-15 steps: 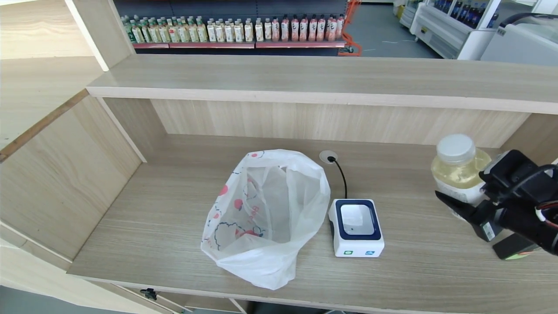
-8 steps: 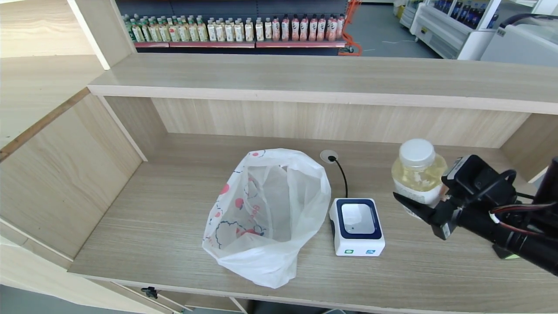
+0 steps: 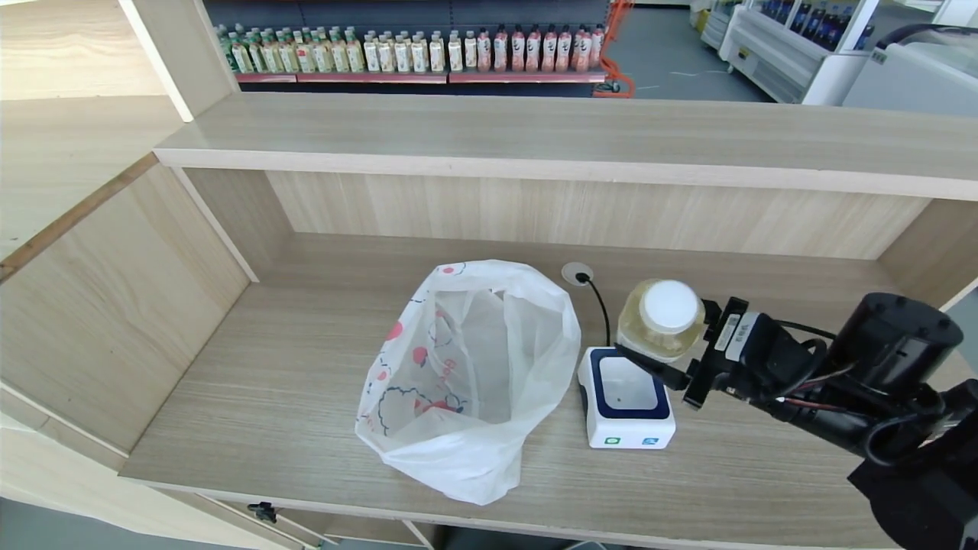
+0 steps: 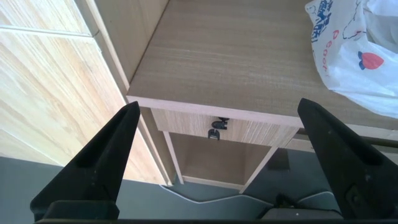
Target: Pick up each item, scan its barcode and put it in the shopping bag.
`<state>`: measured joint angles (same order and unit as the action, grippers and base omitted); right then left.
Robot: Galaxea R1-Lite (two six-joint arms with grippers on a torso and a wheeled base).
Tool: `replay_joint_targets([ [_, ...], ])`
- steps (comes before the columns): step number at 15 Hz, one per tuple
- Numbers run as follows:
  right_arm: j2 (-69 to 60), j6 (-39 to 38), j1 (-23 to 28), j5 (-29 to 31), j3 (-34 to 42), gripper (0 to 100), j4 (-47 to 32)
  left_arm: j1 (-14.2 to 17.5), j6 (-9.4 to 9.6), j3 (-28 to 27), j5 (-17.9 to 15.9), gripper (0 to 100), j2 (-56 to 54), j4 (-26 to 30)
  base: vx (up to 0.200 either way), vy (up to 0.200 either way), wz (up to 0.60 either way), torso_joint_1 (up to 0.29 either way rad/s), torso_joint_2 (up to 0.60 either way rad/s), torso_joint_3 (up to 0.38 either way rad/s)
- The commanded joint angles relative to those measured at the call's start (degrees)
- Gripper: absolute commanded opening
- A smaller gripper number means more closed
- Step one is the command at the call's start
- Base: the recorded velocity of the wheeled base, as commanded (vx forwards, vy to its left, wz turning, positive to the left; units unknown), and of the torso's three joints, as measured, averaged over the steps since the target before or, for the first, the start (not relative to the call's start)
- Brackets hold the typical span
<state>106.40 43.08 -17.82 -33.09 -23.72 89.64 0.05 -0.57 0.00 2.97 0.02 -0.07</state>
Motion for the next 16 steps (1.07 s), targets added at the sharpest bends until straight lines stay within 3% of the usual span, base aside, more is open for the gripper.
replay_joint_targets([
  [1, 6.72, 0.95, 1.39, -3.04, -1.15, 0, 0.36, 0.04, -0.04, 0.00, 0.01, 100, -0.02, -0.01, 0.000, 0.000, 0.00, 0.000, 0.00, 0.000],
  [10, 14.01, 2.36, 0.60, -9.72, -9.68, 0, 0.36, 0.04, -0.04, 0.00, 0.01, 100, -0.02, -0.01, 0.000, 0.000, 0.00, 0.000, 0.00, 0.000],
  [14, 12.25, 1.74, 0.42, -9.72, -10.03, 0, 0.36, 0.04, -0.04, 0.00, 0.01, 100, -0.02, -0.01, 0.000, 0.000, 0.00, 0.000, 0.00, 0.000],
  [16, 7.33, -2.30, -0.02, -9.54, -8.36, 0, 0.36, 0.04, -0.04, 0.00, 0.01, 100, -0.02, -0.01, 0.000, 0.000, 0.00, 0.000, 0.00, 0.000],
])
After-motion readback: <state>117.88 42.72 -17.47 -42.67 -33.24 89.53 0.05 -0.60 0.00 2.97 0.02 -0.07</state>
